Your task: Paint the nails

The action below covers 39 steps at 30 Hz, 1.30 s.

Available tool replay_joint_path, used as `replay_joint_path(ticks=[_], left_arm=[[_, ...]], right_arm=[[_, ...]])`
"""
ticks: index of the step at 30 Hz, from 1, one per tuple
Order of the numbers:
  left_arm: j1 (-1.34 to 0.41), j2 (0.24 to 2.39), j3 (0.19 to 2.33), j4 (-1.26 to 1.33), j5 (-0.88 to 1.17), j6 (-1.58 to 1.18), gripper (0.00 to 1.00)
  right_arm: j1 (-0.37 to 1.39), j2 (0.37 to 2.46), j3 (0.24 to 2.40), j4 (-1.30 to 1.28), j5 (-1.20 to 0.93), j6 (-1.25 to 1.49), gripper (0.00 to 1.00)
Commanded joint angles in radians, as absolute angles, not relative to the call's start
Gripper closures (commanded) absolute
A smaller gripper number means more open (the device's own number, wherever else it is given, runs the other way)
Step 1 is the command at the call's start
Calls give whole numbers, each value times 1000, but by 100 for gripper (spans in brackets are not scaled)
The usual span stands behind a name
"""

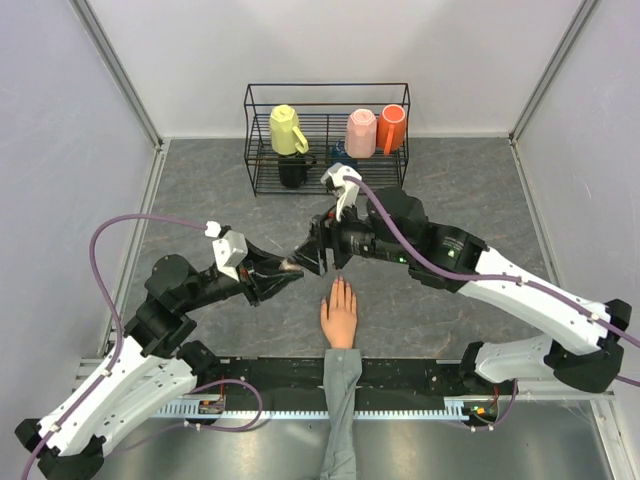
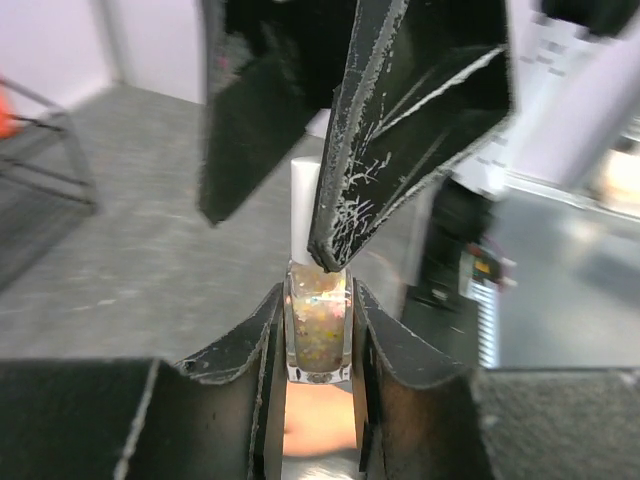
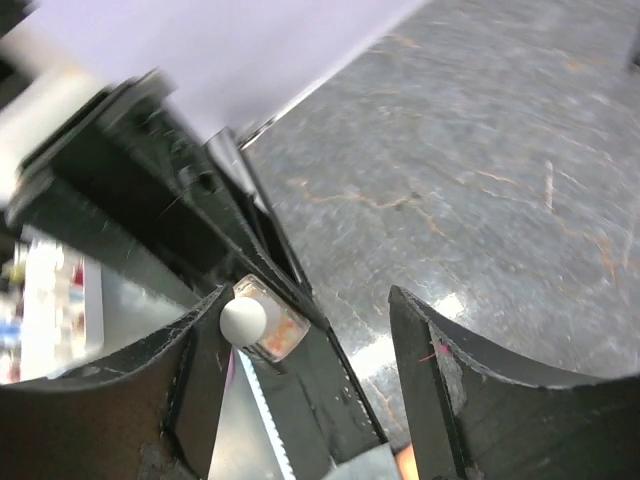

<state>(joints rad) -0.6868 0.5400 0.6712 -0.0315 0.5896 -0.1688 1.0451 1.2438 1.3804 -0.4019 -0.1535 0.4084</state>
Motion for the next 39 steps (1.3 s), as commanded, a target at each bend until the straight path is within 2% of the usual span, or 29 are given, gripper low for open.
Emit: replay_joint_path(ticks=[1,3,9,11,15,24,26,29,30,32,36,37,39], left_arm=[[-698,551,683,15,361,-26,98],[-698,569,681,24,330,-3,98],[-698,620,673,51,239,38,98],[-698,618,666,54,224,46,98],[-698,589,647,72,199,49,98],[-698,569,630,81,239,26,98],[-698,562,634,72,261,14,98],[-698,540,634,58,293,9,98],[-698,535,635,52,310,9,98],[-698,516,643,35,374,-35,98],[-698,506,676,20,570,-101,98],[-698,512,683,21,678,-118,98],[-698,541,701,44,853,-185,98]], right_arm=[[1095,1318,1521,-573,164,578,28],[1132,1368,1603,-618,291,593,26],[1175,1469,1729,-689,394,620,23],[1183,1500,1778,-735,432,629,28],[1193,1511,1784,-747,466,646,58],[1193,1537,1778,-721,463,609,58],[1184,1535,1763,-696,431,603,61],[1160,1519,1727,-675,367,600,78],[1151,1508,1709,-660,313,598,91],[1123,1464,1642,-594,252,562,100],[1074,1411,1554,-522,4,413,100],[1068,1404,1540,-508,-124,320,100],[1066,1370,1477,-477,-246,220,100]])
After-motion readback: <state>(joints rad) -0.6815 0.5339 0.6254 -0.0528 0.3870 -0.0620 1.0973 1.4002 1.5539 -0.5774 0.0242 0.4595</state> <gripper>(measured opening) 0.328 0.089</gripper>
